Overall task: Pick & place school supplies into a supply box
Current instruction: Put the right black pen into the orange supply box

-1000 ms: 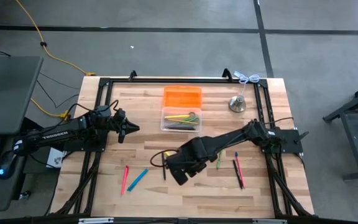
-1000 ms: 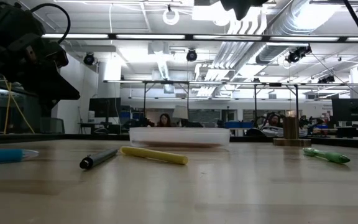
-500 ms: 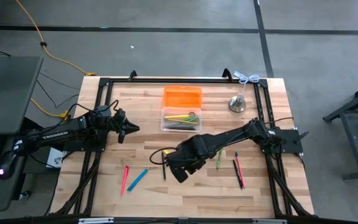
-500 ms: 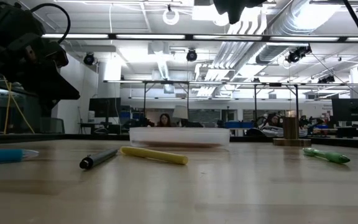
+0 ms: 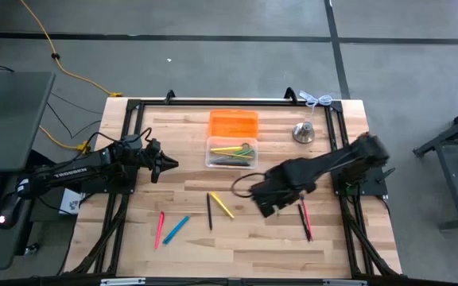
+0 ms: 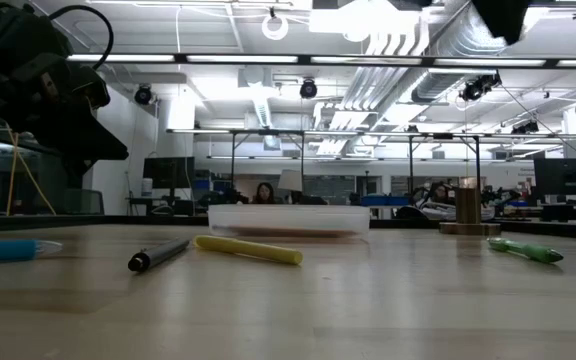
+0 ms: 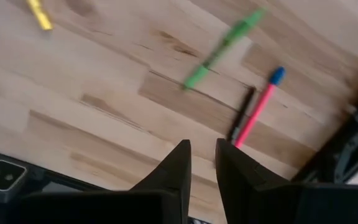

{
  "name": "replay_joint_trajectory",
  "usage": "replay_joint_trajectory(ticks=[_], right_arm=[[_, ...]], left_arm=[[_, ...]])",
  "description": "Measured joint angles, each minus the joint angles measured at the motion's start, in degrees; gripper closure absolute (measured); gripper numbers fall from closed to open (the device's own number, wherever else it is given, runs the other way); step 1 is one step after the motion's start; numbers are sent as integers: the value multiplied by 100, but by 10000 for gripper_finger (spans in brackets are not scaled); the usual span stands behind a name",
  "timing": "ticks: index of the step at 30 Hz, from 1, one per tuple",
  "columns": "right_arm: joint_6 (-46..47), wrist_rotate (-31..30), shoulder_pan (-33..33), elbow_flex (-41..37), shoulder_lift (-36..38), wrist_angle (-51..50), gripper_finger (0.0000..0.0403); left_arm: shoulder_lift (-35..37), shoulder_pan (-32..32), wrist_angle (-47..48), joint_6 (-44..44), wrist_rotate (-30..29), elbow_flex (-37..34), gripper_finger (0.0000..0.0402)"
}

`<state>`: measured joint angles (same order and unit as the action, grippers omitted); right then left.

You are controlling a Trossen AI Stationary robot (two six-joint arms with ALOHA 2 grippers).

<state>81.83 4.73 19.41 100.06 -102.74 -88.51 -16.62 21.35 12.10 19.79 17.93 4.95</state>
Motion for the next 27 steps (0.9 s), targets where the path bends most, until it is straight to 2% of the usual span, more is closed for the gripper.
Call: replay_joint_trajectory(ticks=[6,13,18,22,27], right_arm=[[554,85,91,-1193,1117,139,350],[820,328,91,-2374,2018,679,350],[793,382,91,-3095,2247,1244,353],[661,743,91,-3600,2249,1499,359],[662,874,91,-4138,2249,2147,365]], left_arm=[[0,2,0,0,-34,2,323],[-2,0,-2,2,-50,0,323],[-1,1,-7,0,-51,0,323],[0,-1,-11,0,-58,0,323],[-1,1,-15,1,-93,0,323]])
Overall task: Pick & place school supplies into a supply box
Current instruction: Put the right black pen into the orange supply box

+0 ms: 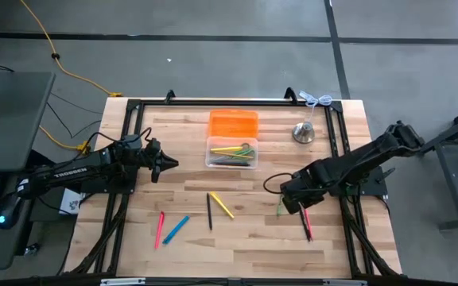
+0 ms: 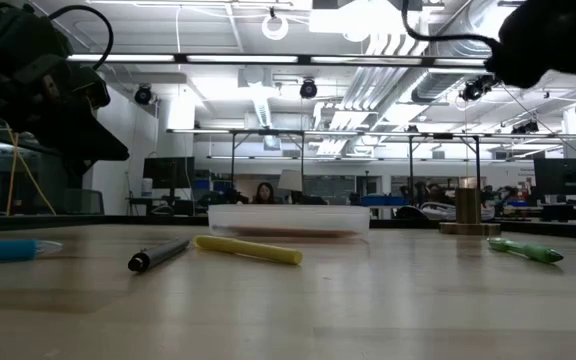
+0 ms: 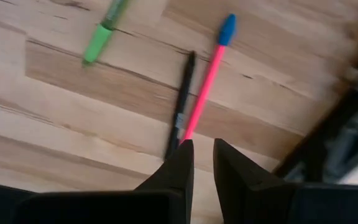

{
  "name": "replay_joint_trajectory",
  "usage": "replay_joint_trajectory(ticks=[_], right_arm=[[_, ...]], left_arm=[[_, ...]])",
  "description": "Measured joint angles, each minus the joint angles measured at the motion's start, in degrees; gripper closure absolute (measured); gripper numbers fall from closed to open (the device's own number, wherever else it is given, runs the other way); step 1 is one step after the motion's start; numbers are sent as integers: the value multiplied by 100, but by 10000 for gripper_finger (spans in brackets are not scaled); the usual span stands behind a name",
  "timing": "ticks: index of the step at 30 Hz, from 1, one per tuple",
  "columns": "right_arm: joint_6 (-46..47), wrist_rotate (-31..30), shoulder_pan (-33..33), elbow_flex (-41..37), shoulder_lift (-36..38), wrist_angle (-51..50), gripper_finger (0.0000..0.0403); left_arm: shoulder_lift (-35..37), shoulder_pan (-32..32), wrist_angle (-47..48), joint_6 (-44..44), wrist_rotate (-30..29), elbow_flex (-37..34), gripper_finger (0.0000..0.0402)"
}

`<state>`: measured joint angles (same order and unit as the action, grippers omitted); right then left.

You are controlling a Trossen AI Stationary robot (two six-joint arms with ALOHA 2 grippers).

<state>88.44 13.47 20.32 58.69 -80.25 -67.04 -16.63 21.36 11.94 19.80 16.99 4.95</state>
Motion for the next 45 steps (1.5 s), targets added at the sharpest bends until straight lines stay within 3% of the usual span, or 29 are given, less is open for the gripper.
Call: replay_joint_trajectory(ticks=[8,26,37,45], right_arm=[[6,-87,0,-720,0,1211,368],[168,-92,281,-941,0,1240,385],[894,-392,607,-939,0,1225,349],[933,-393,723,-939,-4,1234,332]], left_arm=[[-1,0,-17,1,-21,-2,323],[-1,-2,-24,1,-473,-4,323],[1,-2,-22,-1,-571,-4,323],[1,-1,-22,-1,-573,-4,323]])
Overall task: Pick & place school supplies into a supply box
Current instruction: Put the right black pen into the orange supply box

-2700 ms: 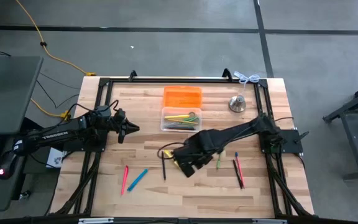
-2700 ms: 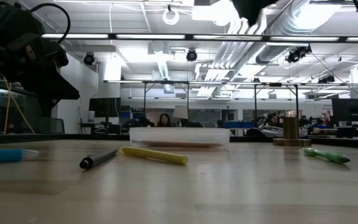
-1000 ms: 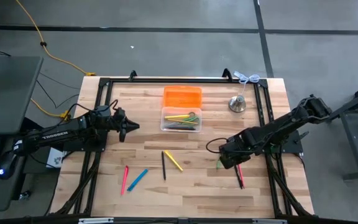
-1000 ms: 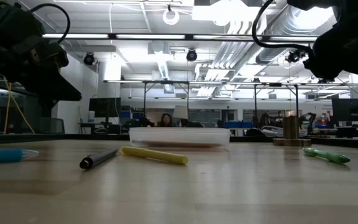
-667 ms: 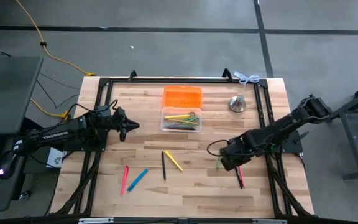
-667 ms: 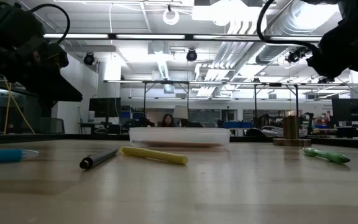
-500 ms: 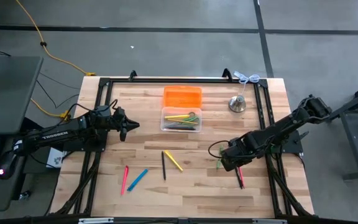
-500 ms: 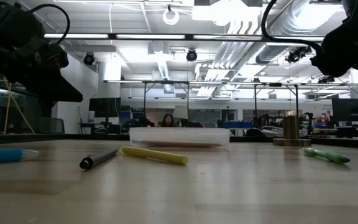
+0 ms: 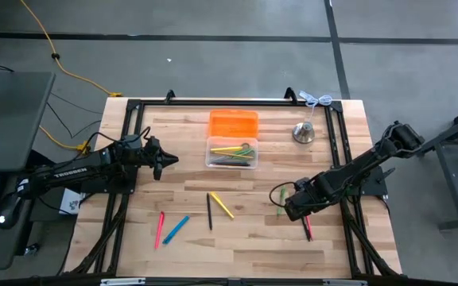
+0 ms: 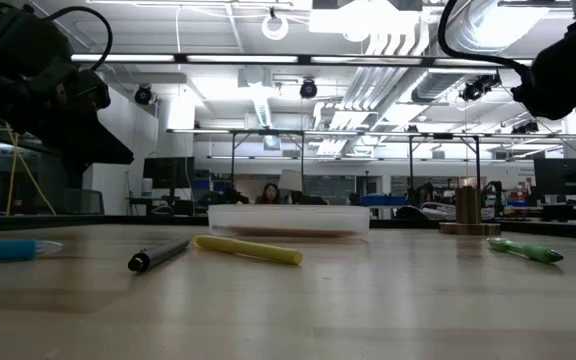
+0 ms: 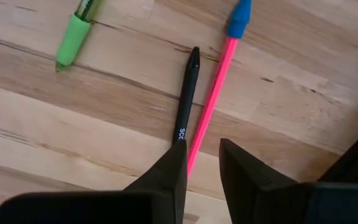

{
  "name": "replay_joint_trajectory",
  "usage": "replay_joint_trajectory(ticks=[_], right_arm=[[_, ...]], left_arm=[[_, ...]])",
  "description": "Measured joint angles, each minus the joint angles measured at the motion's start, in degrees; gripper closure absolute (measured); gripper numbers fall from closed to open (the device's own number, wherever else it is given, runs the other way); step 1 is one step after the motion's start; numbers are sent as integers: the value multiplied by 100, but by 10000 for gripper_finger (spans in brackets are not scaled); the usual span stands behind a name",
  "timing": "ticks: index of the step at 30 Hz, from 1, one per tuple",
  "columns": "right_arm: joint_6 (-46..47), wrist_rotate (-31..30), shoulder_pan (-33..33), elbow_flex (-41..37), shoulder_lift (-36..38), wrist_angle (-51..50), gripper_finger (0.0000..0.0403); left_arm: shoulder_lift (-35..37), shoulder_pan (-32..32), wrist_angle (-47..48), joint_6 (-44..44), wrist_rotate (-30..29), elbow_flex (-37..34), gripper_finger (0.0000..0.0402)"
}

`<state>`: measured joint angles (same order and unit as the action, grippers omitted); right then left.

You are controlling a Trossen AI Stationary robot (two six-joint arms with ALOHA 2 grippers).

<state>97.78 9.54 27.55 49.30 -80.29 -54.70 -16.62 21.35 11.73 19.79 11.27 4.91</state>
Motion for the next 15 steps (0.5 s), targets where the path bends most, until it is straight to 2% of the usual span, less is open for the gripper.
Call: replay_joint_trajectory(ticks=[15], right_arm=[[-71,87,0,2,-694,258,334]], left_arm=[[-2,-1,9,-46,-2,2,323]])
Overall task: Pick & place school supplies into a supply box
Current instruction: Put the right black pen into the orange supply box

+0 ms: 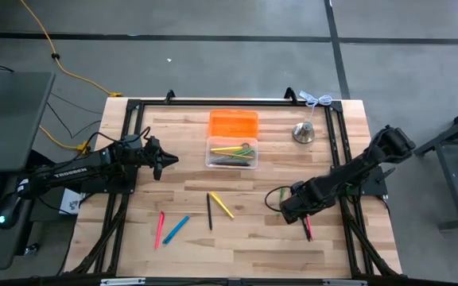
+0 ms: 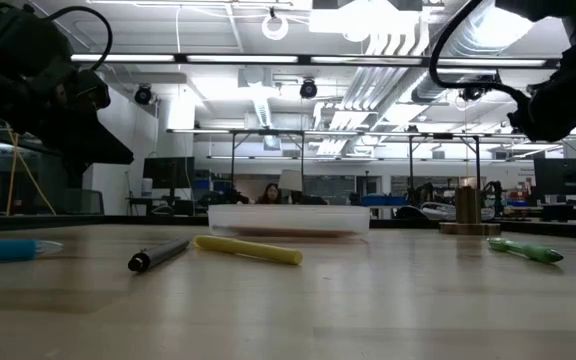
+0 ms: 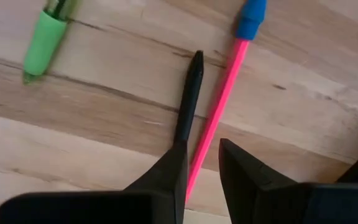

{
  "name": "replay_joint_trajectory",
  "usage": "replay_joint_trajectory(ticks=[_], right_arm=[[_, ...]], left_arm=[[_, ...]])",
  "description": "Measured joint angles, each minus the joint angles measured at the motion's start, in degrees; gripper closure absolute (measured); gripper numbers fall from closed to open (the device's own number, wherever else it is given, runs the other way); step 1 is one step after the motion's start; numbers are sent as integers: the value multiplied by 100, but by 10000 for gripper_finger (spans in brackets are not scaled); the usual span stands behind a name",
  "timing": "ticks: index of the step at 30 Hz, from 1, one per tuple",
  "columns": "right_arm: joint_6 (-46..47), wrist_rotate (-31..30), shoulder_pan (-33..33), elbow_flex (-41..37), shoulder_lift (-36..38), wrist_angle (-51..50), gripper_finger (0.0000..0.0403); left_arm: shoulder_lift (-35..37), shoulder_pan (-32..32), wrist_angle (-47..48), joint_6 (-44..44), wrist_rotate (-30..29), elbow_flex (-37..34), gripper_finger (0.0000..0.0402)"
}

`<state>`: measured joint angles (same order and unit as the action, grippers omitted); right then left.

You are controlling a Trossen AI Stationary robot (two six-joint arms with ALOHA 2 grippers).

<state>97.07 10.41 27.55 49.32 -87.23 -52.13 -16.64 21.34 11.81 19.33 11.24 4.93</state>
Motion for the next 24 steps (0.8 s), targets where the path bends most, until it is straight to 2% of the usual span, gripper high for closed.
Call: replay_joint_trajectory(ticks=[10,24], right_arm=[[-110,-41,0,0,-530,209,336],[-111,-92,0,0,-545,513,336]], left_arm=[[1,1,7,-105,0,2,323],[1,0,8,-105,17,2,323]])
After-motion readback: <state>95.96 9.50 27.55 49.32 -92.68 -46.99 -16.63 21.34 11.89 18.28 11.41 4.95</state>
